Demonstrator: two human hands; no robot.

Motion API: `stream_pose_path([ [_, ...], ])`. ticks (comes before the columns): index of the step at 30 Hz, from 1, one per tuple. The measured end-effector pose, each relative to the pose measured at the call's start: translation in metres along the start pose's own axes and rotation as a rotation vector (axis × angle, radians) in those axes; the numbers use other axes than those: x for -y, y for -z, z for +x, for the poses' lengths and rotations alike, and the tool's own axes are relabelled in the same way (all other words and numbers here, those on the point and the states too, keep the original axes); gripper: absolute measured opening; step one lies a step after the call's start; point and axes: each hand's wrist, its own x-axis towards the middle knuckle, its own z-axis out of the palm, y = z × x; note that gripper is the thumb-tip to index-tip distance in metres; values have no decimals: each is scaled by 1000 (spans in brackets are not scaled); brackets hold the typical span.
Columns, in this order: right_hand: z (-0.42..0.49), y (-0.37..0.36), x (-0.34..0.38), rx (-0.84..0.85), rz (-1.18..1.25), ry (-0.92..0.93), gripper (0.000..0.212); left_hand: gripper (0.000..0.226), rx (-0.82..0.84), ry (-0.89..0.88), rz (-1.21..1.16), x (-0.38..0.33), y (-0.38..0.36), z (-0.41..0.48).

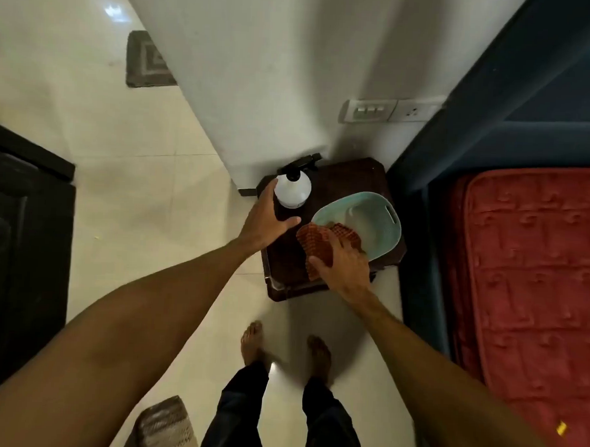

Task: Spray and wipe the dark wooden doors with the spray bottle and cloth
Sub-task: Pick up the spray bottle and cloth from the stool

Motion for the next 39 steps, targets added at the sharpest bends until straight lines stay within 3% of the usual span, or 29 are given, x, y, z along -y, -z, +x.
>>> stream_pose_path([
  [3, 8, -11, 11, 13, -15, -45, 74, 92, 12, 8, -43, 7, -6, 28],
  [11, 10, -28, 20, -110, 56, -57, 31, 50, -78, 18, -85, 8, -9, 67],
  [15, 5, -26, 18, -140, 69, -47, 32, 42, -76, -40, -74, 5, -1, 68],
  [26, -4, -23, 12, -186, 260, -32, 36, 42, -79, -171, -84, 2, 3, 25],
  [31, -6, -15, 12, -203, 422, 9, 34, 54, -55, -160, -27, -4, 7, 3],
  [39, 0, 2, 26, -154, 487, 3, 30, 74, -67, -112, 35, 0, 15, -27],
])
